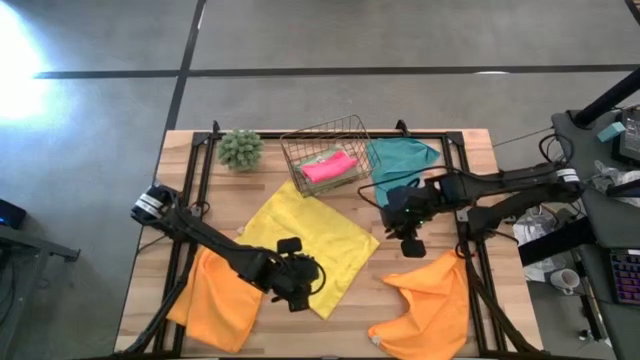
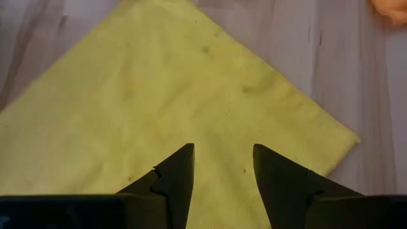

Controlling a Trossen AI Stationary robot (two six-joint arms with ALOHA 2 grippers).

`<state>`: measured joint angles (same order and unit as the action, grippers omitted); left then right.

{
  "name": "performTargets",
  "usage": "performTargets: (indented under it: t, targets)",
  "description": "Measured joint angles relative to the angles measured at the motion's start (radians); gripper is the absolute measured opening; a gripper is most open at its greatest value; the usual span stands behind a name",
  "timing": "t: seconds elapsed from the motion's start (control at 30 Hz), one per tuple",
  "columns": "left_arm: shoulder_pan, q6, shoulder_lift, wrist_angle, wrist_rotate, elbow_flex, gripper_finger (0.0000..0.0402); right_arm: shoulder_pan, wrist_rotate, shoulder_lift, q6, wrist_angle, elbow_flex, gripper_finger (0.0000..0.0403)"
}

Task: Fold microfiber towels
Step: Fold the yellow towel

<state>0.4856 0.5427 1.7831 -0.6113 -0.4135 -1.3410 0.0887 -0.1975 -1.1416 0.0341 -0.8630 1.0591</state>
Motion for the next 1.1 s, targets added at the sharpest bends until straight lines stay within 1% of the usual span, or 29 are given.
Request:
performTargets:
  t: [0.1,0.2,0.43,0.57,0.67,0.77,0.83,1.0,1.1]
  targets:
    - [-0.015,0.002,0.015,0.005,0.016,-0.032,0.0146,0.015,0.0,0.017,-0.004,0.005,-0.042,0.0068]
    - [-0.022,0.048,0.039,0.032,0.016,-0.081,0.0146,0.025,-0.001,0.029,-0.046,0.013,-0.074,0.0068]
    - [-0.024,0.153,0.164,0.034,0.014,-0.2,0.0146,0.034,-0.015,0.027,-0.266,0.058,-0.141,0.0068]
    - [-0.008,0.164,0.258,0.022,0.039,-0.293,0.0146,0.034,-0.018,0.027,-0.353,0.067,-0.17,0.0068]
    - [0.008,0.21,0.315,0.004,0.047,-0.368,0.0146,0.034,-0.019,0.027,-0.427,0.069,-0.187,0.007]
    - [0.02,0.261,0.363,-0.03,0.054,-0.435,0.0146,0.034,-0.019,0.027,-0.505,0.09,-0.211,0.0082]
    - [0.026,0.28,0.389,-0.04,0.064,-0.462,0.0146,0.034,-0.019,0.027,-0.527,0.127,-0.231,0.0095]
    - [0.041,0.378,0.418,-0.087,0.111,-0.479,0.0146,0.034,-0.019,0.027,-0.588,0.2,-0.275,0.0129]
    - [0.05,0.433,0.419,-0.139,0.115,-0.478,0.0146,0.034,-0.019,0.027,-0.639,0.238,-0.295,0.0144]
